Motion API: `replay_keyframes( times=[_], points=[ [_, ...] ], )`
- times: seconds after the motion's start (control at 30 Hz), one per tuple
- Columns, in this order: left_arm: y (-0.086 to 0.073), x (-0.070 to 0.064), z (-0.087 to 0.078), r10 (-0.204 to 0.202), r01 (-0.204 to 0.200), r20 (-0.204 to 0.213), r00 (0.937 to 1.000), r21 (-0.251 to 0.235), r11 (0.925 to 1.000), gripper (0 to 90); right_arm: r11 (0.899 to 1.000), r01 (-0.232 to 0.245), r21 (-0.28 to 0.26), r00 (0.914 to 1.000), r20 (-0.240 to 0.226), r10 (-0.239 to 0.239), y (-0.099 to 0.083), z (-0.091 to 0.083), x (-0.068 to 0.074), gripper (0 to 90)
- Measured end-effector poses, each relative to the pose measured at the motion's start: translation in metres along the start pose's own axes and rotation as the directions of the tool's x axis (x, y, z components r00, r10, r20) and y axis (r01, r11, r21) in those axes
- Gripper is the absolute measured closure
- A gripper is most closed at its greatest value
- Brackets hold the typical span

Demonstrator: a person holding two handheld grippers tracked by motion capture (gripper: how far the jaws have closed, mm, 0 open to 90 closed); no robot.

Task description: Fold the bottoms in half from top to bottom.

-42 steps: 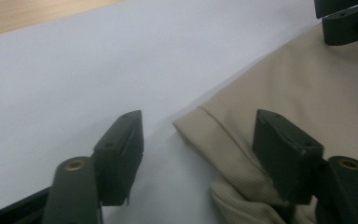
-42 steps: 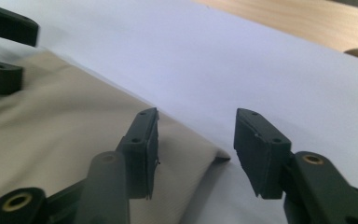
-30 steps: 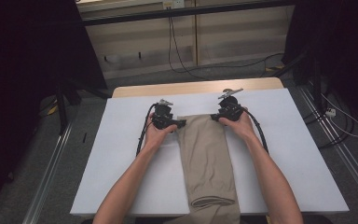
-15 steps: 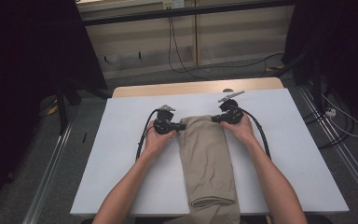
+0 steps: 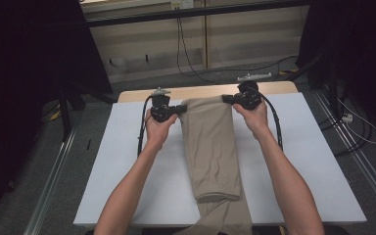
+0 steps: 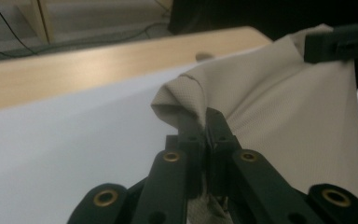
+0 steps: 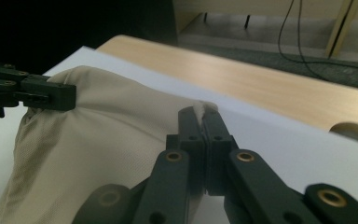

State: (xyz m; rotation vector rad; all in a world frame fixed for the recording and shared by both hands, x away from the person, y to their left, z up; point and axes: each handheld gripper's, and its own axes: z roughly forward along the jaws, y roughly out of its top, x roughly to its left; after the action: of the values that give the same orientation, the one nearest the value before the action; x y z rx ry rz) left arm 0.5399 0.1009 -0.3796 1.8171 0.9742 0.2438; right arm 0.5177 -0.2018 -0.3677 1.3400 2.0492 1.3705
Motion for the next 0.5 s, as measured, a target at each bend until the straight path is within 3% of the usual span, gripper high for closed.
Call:
replay_keyframes(
  times=[0.2,0.4,0.5],
  points=[
    [0.03,0.008,0.016,-0.017,0.015,-0.032,0.9993,-0.041,0.999,87.6,0.998,-0.027,-0.057,0.998,0.056,0.03,0.034,0.005,-0.003,89.2],
    [0.065,0.019,0.025,-0.037,0.034,-0.051,0.998,-0.066,0.9973,87.6,0.997,-0.028,-0.075,0.9933,0.11,0.036,0.068,0.009,-0.01,89.2],
    [0.078,0.023,0.028,-0.038,0.03,-0.072,0.9967,-0.105,0.994,87.0,0.996,-0.013,-0.089,0.9858,0.165,0.027,0.084,0.015,-0.014,85.1]
  ],
)
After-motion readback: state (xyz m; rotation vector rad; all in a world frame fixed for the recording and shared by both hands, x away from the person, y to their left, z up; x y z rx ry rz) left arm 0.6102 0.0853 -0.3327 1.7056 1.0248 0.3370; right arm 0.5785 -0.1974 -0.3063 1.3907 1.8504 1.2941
